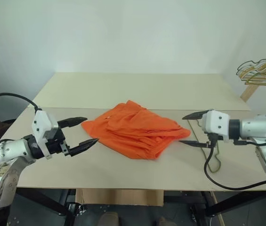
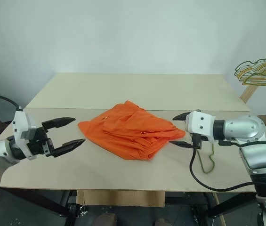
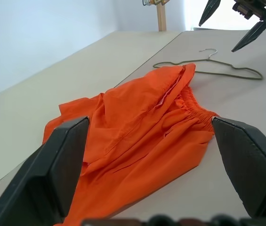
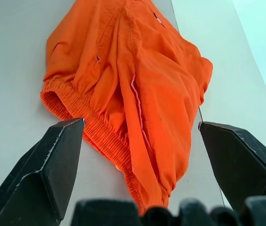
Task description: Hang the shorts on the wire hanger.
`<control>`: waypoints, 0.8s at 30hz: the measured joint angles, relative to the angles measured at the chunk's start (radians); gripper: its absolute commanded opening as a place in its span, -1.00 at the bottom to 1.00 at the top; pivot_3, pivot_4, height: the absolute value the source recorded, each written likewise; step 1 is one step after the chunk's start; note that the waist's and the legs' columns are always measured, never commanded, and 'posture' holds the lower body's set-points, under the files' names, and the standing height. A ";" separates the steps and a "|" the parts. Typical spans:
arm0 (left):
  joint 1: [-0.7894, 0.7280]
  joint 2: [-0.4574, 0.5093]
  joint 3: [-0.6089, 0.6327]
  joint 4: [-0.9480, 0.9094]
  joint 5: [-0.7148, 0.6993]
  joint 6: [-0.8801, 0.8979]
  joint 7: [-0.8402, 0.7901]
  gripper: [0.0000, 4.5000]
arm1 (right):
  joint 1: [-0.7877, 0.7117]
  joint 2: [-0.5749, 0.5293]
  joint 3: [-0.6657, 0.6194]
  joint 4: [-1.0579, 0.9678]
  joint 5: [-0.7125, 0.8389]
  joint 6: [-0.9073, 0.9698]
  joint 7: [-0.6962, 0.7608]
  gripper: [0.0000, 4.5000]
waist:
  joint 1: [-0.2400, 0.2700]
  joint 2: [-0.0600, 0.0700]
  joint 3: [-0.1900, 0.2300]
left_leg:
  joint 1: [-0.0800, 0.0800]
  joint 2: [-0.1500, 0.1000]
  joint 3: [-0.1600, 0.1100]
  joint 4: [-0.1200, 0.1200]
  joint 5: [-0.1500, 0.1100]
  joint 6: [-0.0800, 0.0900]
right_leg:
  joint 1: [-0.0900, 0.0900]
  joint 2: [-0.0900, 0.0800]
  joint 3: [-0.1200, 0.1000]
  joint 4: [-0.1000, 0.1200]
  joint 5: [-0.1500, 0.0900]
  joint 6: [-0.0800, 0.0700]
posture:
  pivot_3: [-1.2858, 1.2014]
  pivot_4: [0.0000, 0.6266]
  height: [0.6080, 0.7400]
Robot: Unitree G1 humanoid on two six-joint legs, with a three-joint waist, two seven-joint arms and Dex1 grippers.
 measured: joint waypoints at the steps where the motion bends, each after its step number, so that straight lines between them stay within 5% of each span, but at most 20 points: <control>1: -0.003 0.002 0.000 0.002 -0.001 0.001 -0.001 1.00 | 0.001 0.000 0.000 -0.001 0.000 0.000 0.000 0.99 | 0.000 0.000 0.000 | 0.000 0.000 0.000 0.000 0.000 0.000 | 0.000 0.000 0.000 0.000 0.000 0.000 | 0.19 -1.00 1.00; 24: 0.042 0.043 -0.057 -0.003 0.079 0.023 0.005 1.00 | 0.036 0.091 0.124 -0.148 -0.100 0.035 -0.089 0.99 | -0.009 0.000 0.000 | 0.000 0.000 0.000 0.000 0.000 0.000 | 0.000 0.000 0.000 0.000 0.000 0.000 | 0.15 -1.00 1.00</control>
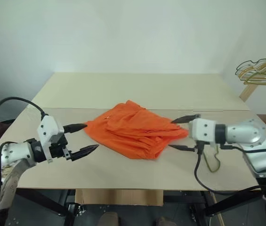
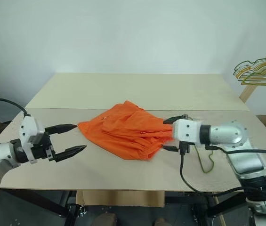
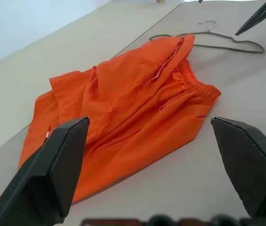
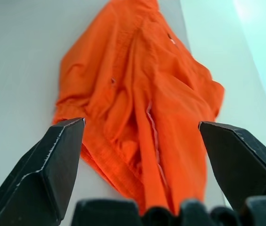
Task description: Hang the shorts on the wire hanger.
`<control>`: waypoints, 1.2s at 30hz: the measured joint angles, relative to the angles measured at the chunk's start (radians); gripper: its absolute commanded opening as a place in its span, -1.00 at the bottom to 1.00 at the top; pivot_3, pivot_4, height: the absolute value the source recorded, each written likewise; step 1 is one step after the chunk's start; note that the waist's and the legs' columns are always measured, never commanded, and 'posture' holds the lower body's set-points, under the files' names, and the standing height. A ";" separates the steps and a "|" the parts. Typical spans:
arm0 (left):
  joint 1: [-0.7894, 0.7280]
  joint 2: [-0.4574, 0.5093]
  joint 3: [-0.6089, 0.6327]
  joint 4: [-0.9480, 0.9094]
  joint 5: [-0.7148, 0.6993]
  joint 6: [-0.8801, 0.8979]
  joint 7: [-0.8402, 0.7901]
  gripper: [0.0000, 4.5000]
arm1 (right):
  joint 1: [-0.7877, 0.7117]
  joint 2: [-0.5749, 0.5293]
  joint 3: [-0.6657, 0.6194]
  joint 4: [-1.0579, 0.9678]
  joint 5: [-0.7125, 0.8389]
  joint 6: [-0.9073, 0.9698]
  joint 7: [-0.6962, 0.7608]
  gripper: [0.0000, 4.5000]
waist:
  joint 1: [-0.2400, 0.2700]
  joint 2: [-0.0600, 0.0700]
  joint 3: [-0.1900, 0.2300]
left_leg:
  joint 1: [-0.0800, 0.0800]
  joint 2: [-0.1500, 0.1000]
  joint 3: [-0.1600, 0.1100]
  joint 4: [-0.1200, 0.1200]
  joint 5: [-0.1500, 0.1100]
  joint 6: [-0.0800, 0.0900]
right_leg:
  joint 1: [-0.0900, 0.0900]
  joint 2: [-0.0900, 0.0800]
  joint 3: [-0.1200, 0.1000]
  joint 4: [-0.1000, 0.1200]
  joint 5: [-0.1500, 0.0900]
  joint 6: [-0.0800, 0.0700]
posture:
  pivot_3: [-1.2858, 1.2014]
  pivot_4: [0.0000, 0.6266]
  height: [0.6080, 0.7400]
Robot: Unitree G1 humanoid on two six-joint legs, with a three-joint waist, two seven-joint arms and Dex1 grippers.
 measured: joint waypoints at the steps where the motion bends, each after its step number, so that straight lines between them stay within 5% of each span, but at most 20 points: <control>1: 0.002 0.007 -0.010 0.005 0.011 0.000 -0.002 1.00 | 0.013 0.019 0.027 -0.023 -0.035 0.011 -0.024 0.99 | -0.003 0.000 0.000 | 0.000 0.000 0.000 0.000 0.000 0.000 | 0.000 0.000 0.000 0.000 0.000 0.000 | 0.15 -1.00 1.00; 14: -0.013 0.035 -0.061 0.080 0.092 -0.027 -0.026 1.00 | 0.041 0.200 0.323 -0.018 -0.441 0.073 -0.198 0.99 | -0.038 -0.001 -0.001 | 0.000 0.000 0.000 0.000 0.000 0.000 | 0.000 0.000 0.000 0.001 0.000 0.000 | 0.15 -1.00 1.00; 17: -0.005 0.035 -0.063 0.081 0.106 -0.028 -0.026 1.00 | 0.037 0.242 0.334 0.033 -0.503 0.100 -0.250 0.74 | -0.039 -0.001 -0.001 | 0.000 0.000 0.000 0.000 0.000 -0.001 | -0.001 0.000 0.000 0.001 0.000 0.000 | 0.15 -1.00 1.00; 28: -0.006 0.031 -0.107 0.144 0.189 -0.053 -0.011 1.00 | 0.030 0.236 0.356 0.072 -0.578 0.019 -0.275 -0.99 | -0.040 -0.001 -0.001 | 0.001 0.000 0.000 0.000 0.000 -0.001 | 0.000 0.000 0.000 0.001 0.000 0.000 | 0.15 -1.00 1.00; 36: -0.206 0.033 -0.264 0.437 0.416 -0.253 0.020 1.00 | 0.051 0.196 0.337 0.100 -0.561 -0.113 -0.305 -0.99 | -0.039 -0.002 -0.001 | 0.001 -0.001 0.000 0.000 0.001 -0.001 | 0.000 0.000 0.000 0.001 0.000 0.000 | 0.14 -1.00 1.00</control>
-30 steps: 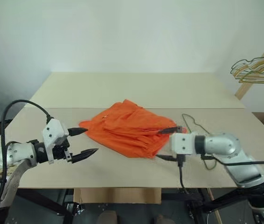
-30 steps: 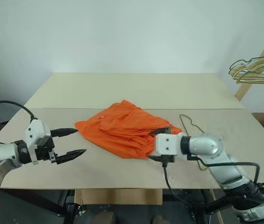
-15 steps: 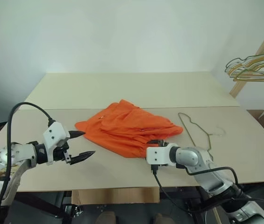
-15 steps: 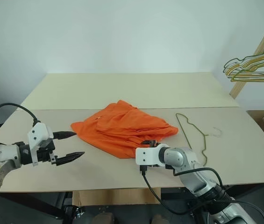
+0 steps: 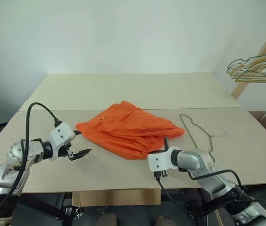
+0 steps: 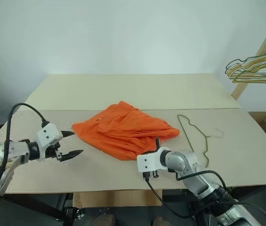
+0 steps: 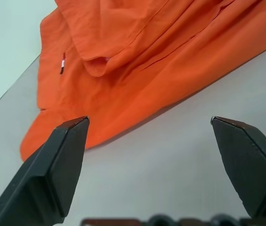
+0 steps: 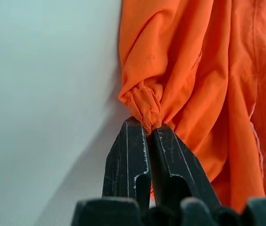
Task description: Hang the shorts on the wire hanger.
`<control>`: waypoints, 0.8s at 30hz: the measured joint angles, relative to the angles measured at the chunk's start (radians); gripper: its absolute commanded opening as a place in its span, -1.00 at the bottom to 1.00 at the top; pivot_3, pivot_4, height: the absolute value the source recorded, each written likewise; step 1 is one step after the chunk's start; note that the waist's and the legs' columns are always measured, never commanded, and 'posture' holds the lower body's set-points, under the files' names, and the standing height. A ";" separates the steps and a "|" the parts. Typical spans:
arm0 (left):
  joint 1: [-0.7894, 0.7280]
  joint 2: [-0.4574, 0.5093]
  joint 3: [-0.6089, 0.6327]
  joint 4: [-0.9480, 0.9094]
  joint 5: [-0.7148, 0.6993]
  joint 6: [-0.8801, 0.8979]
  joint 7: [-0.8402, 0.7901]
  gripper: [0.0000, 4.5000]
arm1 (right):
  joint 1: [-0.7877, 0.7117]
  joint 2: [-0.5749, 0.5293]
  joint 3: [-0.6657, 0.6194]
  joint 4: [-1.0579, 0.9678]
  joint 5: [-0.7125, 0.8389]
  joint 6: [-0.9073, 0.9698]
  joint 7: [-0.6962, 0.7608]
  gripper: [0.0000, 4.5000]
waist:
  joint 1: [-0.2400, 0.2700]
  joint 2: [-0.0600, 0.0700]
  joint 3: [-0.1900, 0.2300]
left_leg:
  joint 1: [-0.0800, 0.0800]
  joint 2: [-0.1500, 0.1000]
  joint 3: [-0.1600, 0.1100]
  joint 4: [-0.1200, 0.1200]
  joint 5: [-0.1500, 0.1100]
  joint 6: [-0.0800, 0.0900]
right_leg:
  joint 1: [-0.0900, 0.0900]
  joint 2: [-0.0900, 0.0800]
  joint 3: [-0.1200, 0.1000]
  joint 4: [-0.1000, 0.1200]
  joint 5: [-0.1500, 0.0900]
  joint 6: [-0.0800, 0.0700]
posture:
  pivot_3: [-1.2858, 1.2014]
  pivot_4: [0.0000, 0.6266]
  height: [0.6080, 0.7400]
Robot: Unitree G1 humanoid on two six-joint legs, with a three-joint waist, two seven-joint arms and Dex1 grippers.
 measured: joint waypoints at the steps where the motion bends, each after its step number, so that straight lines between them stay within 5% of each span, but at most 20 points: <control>1: -0.029 0.000 -0.016 0.049 0.026 -0.040 -0.003 1.00 | 0.004 -0.012 -0.016 0.006 0.014 -0.038 -0.011 -0.99 | 0.000 0.000 0.000 | 0.000 0.000 0.000 0.000 0.000 0.000 | 0.000 0.000 0.000 0.000 0.000 0.000 | 0.13 -1.00 1.00; 13: -0.417 -0.044 -0.238 0.703 0.351 -0.481 0.016 1.00 | 0.056 -0.195 -0.137 0.091 0.172 -0.367 0.011 -0.99 | -0.009 -0.001 0.000 | 0.000 0.000 0.000 0.000 0.000 0.000 | 0.001 0.000 0.000 0.000 0.000 0.000 | 0.10 -1.00 1.00; 24: -0.512 -0.146 -0.246 0.910 0.355 -0.614 -0.008 1.00 | 0.062 -0.172 -0.152 0.091 0.171 -0.353 0.004 -0.99 | -0.025 -0.001 -0.001 | 0.000 0.000 0.000 0.002 0.000 0.000 | 0.001 0.000 0.001 0.001 0.000 0.000 | 0.07 -1.00 1.00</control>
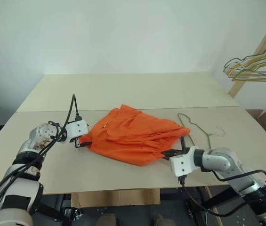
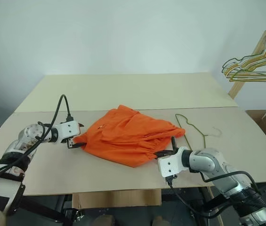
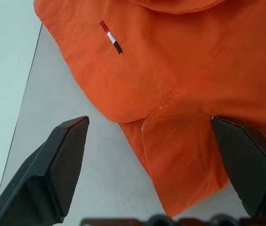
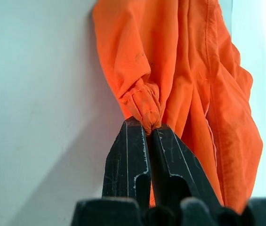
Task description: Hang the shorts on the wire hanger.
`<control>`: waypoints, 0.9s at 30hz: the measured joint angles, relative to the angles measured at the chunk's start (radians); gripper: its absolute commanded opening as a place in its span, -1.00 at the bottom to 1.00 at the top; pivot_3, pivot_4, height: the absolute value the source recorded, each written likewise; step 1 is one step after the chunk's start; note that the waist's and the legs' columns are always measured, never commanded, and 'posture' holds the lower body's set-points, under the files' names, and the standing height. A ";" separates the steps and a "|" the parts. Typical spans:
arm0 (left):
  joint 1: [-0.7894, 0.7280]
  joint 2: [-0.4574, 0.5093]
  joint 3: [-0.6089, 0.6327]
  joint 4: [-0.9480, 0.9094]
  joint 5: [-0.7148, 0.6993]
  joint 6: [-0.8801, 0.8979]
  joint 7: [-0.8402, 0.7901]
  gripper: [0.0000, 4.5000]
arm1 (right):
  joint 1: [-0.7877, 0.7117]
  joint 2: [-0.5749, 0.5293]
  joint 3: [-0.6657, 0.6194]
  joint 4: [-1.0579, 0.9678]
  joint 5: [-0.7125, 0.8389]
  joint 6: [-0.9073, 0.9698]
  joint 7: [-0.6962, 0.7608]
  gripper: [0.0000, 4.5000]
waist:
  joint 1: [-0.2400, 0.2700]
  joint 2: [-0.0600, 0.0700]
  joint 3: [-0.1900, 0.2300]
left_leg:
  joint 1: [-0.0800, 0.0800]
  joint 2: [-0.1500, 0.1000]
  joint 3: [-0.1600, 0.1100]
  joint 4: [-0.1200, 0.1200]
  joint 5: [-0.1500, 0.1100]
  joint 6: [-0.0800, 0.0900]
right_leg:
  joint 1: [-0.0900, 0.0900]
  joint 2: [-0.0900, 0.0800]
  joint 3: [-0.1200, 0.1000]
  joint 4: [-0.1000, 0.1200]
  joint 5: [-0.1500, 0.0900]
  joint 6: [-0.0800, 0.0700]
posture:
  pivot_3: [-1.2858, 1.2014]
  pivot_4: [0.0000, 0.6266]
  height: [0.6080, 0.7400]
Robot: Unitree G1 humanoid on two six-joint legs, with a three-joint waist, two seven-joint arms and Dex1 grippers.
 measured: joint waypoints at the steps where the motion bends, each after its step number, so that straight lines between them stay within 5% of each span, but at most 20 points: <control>1: 0.000 0.000 0.002 0.006 -0.002 -0.008 -0.004 1.00 | 0.000 0.001 -0.001 -0.001 0.000 0.002 0.000 -0.99 | -0.001 0.000 0.000 | 0.000 0.000 0.000 0.000 0.000 0.000 | 0.000 0.000 0.000 0.000 0.000 0.000 | 0.07 -1.00 1.00; 14: 0.058 0.160 0.004 -0.108 -0.054 0.019 -0.304 1.00 | 0.026 0.010 -0.023 -0.016 -0.001 0.033 0.000 -0.99 | -0.033 0.000 0.000 | 0.000 0.001 0.000 0.000 0.000 0.000 | 0.000 0.000 0.000 0.001 0.000 0.000 | 0.07 -1.00 1.00; 27: 0.009 0.061 0.002 -0.007 -0.032 -0.029 -0.208 1.00 | 0.029 0.041 -0.024 -0.033 -0.013 0.058 -0.001 -0.99 | -0.030 0.000 0.000 | 0.001 0.000 0.000 0.001 0.000 0.000 | 0.000 0.000 0.000 0.002 0.000 0.000 | 0.04 -1.00 1.00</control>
